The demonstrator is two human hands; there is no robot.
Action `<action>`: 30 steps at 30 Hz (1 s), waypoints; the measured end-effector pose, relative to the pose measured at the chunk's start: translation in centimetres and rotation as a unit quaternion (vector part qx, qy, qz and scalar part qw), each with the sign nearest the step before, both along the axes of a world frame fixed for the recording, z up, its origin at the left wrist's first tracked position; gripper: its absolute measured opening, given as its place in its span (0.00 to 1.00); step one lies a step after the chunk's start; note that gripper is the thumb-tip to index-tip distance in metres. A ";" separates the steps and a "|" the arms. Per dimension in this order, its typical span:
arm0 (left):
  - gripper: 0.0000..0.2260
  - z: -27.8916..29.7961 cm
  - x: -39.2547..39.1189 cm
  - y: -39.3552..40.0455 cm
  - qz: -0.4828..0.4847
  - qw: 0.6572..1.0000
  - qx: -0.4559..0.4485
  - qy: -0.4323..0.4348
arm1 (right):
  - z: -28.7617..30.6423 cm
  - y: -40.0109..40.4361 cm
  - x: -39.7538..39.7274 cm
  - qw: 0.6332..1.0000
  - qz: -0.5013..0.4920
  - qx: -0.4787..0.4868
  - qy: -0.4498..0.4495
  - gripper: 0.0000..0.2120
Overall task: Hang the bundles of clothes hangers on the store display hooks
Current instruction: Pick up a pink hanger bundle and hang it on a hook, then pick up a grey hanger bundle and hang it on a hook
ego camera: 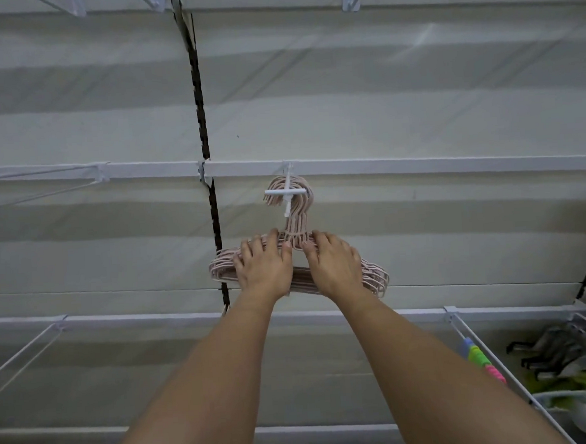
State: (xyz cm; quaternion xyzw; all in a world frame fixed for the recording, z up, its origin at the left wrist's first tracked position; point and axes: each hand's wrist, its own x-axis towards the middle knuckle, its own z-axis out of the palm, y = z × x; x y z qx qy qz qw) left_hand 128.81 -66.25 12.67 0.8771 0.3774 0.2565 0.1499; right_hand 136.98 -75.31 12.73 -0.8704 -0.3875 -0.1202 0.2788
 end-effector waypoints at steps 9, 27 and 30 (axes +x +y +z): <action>0.27 -4.1 -2.7 -5.8 0.010 0.999 -0.035 -0.035 | -2.9 -6.0 -1.0 0.996 -0.047 0.064 0.041 0.24; 0.27 -15.9 -8.9 -17.6 -0.205 0.960 -0.170 0.089 | -16.0 -23.7 -12.0 0.949 -0.250 -0.019 0.192 0.21; 0.27 -18.1 -9.8 -20.2 -0.243 0.946 -0.175 0.121 | -18.6 -27.6 -14.4 0.931 -0.292 -0.033 0.219 0.21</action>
